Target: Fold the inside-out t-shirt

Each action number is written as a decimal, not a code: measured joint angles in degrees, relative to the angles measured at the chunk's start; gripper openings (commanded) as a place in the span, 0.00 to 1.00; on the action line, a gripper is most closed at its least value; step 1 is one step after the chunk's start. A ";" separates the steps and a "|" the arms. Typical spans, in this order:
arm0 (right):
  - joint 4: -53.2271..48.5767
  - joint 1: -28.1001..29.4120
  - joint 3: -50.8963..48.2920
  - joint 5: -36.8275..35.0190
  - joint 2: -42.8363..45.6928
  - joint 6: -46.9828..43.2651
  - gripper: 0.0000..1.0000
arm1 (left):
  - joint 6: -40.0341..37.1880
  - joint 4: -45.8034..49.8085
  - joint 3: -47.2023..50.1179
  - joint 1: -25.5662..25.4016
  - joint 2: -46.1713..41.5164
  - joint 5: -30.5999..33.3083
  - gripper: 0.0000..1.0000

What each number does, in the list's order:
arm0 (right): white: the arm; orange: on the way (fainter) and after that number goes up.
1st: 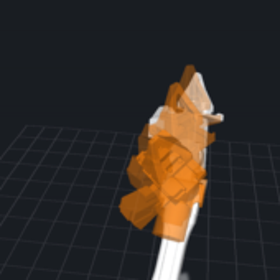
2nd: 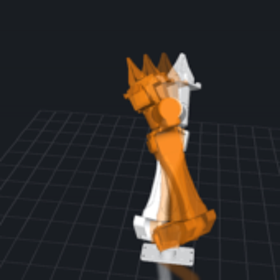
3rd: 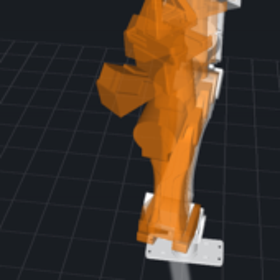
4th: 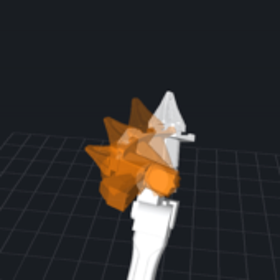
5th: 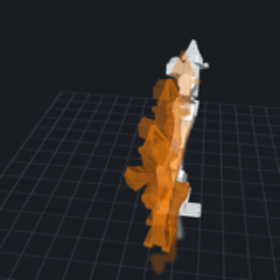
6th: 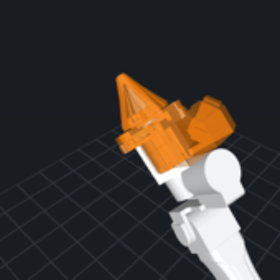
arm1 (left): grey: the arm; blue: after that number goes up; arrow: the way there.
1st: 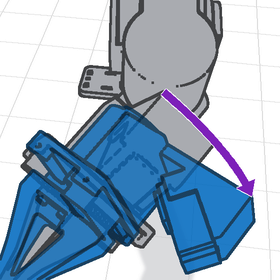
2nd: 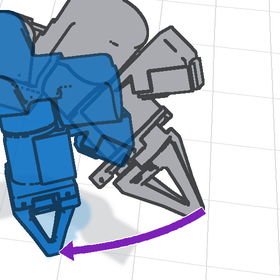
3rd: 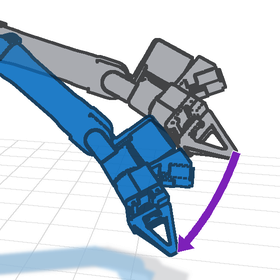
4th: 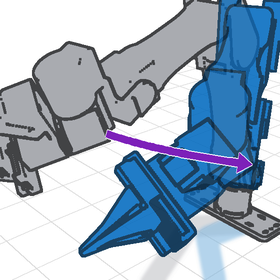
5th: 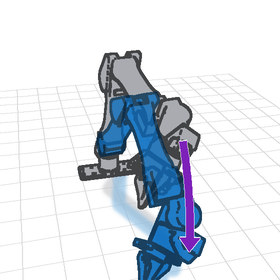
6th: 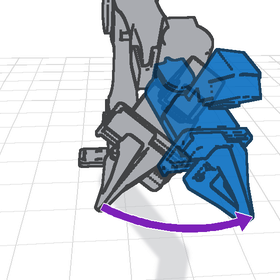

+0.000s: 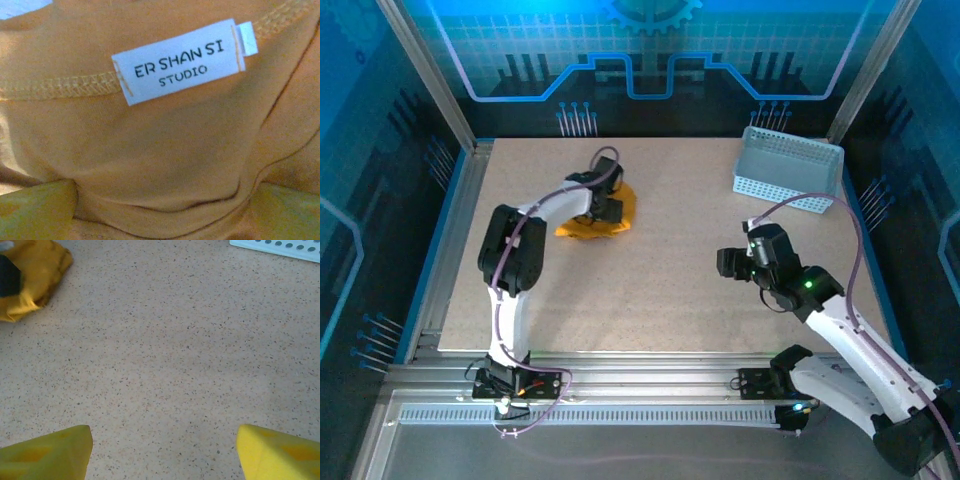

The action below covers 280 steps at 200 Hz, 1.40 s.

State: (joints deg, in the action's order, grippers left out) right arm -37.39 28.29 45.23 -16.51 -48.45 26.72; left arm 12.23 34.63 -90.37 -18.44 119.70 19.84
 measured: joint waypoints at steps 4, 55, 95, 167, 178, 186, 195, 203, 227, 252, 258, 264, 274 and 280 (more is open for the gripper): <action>-0.22 0.00 0.04 -0.02 0.13 -0.02 0.77 | -0.94 0.04 -0.57 1.20 0.35 -0.13 0.91; -2.82 -0.44 0.24 -1.14 2.29 -0.17 0.77 | -13.94 -1.95 -4.46 14.73 4.09 -3.91 0.96; -2.43 -0.81 0.24 -1.92 1.49 -0.57 0.78 | -20.87 -2.38 -5.86 18.99 4.17 -1.51 0.99; 13.94 -11.78 -5.99 -2.84 -5.77 -9.25 0.85 | -14.64 -23.30 30.03 18.38 -33.79 -1.73 0.99; 18.01 -13.84 -7.89 -2.75 -7.63 -10.93 0.85 | -13.57 -30.75 38.03 18.32 -41.48 -3.78 0.99; 21.14 -15.26 -9.09 -2.80 -9.22 -11.96 0.85 | -13.38 -35.41 43.12 18.29 -44.96 -5.18 0.99; 25.14 -16.81 -10.60 -2.84 -11.47 -13.09 0.85 | -13.38 -40.81 49.24 18.27 -47.47 -6.93 0.99; 28.48 -17.84 -11.87 -2.84 -13.60 -14.14 0.85 | -13.40 -44.17 53.51 18.25 -48.00 -8.24 0.99; 39.08 -19.10 -15.72 -2.40 -20.33 -17.53 0.86 | -13.40 -53.09 64.46 18.27 -45.59 -12.22 0.99; 51.23 -19.10 -20.24 0.42 -24.35 -21.35 0.86 | -13.86 -61.64 69.07 18.27 -42.64 -15.78 0.99; 53.62 -19.19 -21.07 1.07 -24.61 -22.16 0.86 | -13.86 -64.46 69.70 18.32 -42.47 -16.79 0.99; 56.24 -19.43 -21.81 2.19 -24.79 -22.97 0.86 | -13.86 -66.29 69.92 18.43 -42.36 -17.68 0.99; 59.89 -20.37 -22.45 4.31 -25.27 -24.00 0.86 | -13.88 -69.92 69.94 18.69 -41.79 -19.80 0.99; 62.05 -21.35 -22.51 5.77 -25.81 -24.44 0.86 | -13.99 -73.42 70.12 18.78 -40.65 -21.18 0.99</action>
State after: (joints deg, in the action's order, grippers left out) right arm 24.67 6.94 22.72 -10.74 -74.26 2.28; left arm -1.76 -38.79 -20.25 0.34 79.05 -1.34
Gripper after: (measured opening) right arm 0.862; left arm 0.989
